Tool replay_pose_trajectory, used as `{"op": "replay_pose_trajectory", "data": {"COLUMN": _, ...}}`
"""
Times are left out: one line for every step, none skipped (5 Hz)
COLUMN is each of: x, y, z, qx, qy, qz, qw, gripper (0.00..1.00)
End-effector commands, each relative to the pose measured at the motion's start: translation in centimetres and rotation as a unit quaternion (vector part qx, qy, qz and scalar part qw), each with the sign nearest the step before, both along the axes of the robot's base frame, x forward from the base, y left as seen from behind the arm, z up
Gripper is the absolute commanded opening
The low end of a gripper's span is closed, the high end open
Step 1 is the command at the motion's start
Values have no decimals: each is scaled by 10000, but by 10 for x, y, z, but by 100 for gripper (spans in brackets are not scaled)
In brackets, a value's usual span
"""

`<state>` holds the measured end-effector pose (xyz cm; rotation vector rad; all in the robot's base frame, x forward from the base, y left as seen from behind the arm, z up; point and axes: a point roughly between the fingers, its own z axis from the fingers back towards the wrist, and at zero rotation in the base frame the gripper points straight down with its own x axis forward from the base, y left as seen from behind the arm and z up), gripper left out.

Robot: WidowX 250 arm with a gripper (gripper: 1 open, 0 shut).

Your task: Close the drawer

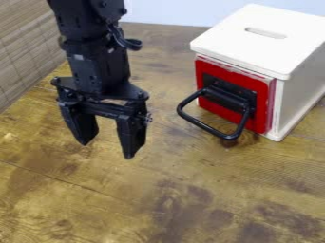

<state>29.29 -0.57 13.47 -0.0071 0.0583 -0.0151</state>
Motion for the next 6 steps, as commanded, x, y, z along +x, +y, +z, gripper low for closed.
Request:
{"op": "replay_pose_trajectory", "data": {"x": 6, "y": -1, "z": 2, "qx": 44, "qy": -79, "qz": 55, "qw": 9999, "gripper": 100}}
{"op": "replay_pose_trajectory", "data": {"x": 15, "y": 1, "z": 13, "qx": 120, "qy": -246, "qz": 275, "qw": 9992, "gripper": 100}}
{"op": "replay_pose_trajectory", "data": {"x": 23, "y": 1, "z": 15, "qx": 214, "qy": -474, "qz": 450, "qw": 9976, "gripper": 100}}
{"op": "replay_pose_trajectory", "data": {"x": 25, "y": 0, "z": 16, "qx": 250, "qy": -606, "qz": 515, "qw": 9965, "gripper": 100}}
{"op": "replay_pose_trajectory", "data": {"x": 24, "y": -10, "z": 17, "qx": 284, "qy": -715, "qz": 580, "qw": 9953, "gripper": 100}}
{"op": "replay_pose_trajectory", "data": {"x": 25, "y": -19, "z": 19, "qx": 291, "qy": -843, "qz": 534, "qw": 9946, "gripper": 100}}
